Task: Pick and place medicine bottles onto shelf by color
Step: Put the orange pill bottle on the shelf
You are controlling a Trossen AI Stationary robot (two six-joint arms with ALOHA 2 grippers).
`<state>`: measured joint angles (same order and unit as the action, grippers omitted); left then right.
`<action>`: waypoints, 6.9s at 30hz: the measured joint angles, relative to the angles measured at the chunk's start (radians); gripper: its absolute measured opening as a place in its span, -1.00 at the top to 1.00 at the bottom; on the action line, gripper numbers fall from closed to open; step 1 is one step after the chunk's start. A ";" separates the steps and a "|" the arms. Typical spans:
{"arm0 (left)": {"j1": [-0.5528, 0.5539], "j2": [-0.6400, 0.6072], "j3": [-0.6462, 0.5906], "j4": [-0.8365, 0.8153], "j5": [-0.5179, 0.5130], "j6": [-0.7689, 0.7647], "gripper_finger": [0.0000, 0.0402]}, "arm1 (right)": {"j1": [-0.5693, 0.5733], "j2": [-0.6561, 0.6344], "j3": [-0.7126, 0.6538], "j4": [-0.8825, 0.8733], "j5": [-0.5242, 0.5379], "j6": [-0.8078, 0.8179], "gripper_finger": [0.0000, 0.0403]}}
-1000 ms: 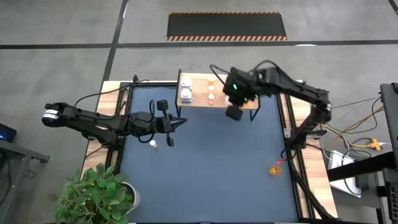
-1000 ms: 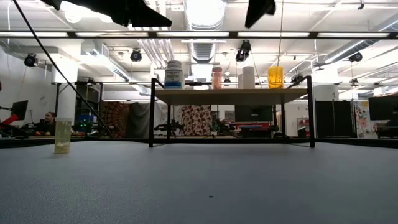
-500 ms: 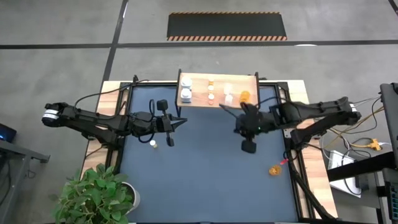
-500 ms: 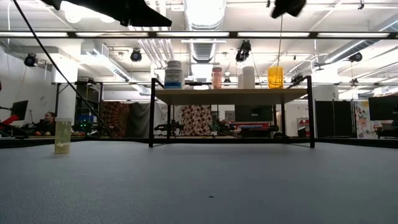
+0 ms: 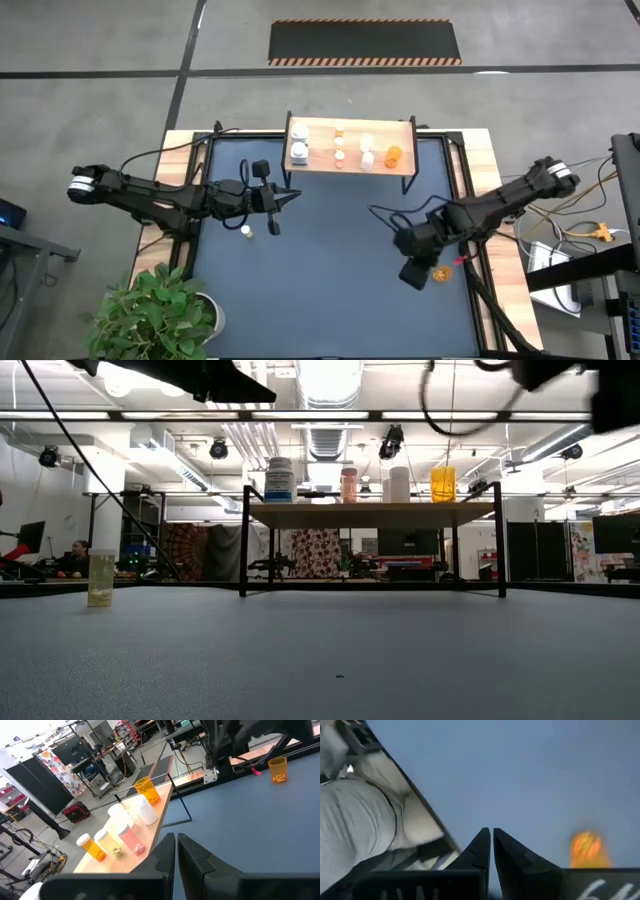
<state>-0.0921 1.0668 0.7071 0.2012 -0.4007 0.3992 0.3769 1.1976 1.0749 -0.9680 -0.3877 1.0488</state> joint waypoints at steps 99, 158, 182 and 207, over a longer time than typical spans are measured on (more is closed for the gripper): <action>0.000 0.000 -0.023 0.001 0.000 0.000 0.99 | 0.054 0.220 0.572 -0.182 0.781 -1.317 0.96; 0.000 -0.001 -0.026 0.009 0.000 0.009 0.99 | -1.002 0.507 0.769 -0.536 0.754 -2.340 0.96; 0.000 -0.001 -0.026 0.009 0.000 0.009 0.99 | -1.001 0.506 0.762 -0.522 0.671 -2.307 0.96; 0.000 -0.001 -0.026 0.009 0.000 0.009 0.99 | -1.001 0.506 0.762 -0.517 0.669 -2.309 0.95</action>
<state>-0.0921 1.0660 0.6807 0.2100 -0.4011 0.4080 -0.6243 1.7039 1.8366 -1.4854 0.2815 -1.2598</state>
